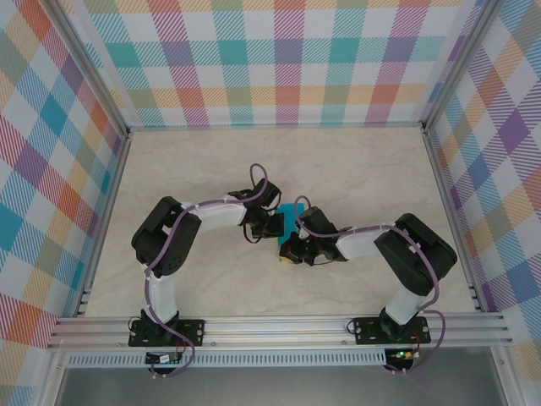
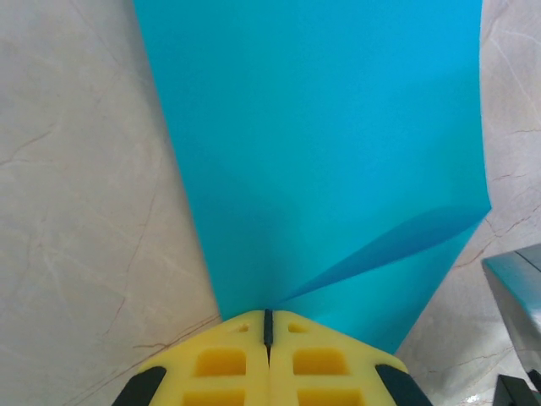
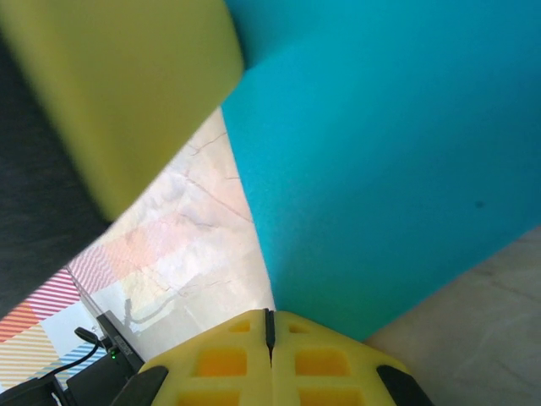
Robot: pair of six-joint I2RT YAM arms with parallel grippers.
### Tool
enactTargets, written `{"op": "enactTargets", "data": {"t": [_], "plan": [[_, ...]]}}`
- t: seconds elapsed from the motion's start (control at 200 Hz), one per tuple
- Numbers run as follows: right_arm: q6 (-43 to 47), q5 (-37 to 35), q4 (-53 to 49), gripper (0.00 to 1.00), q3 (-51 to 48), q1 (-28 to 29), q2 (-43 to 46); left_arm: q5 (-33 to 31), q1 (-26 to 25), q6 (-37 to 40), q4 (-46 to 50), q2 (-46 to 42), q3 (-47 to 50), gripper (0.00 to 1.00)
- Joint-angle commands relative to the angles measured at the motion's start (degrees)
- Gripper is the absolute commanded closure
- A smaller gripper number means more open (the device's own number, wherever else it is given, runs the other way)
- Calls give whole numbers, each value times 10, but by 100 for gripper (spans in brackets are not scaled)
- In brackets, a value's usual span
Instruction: Fold a paper plane with a square sheet of paper (pick it up from the middle)
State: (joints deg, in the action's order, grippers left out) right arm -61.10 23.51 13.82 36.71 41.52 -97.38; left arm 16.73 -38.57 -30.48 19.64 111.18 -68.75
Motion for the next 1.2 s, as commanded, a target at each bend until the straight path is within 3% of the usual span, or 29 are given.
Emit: {"op": "enactTargets", "data": {"t": [0.0,0.34,0.585,0.78,1.03,1.195], "plan": [[-4,0,-3,100,8,4,-22,-62,3,11,61,35,9,100],[40,-54,-105,100,25,-21,83,-43,3,19,58,23,0,100],[89,-66,-160,100,79,-84,53,-11,3,20,46,6,-9,98],[106,-71,-182,100,127,-90,6,22,3,10,21,-25,-10,89],[96,-69,-170,100,120,-93,-8,12,4,-16,6,-93,31,64],[99,-72,-177,100,118,-94,6,50,5,-23,-16,-98,62,59]]}}
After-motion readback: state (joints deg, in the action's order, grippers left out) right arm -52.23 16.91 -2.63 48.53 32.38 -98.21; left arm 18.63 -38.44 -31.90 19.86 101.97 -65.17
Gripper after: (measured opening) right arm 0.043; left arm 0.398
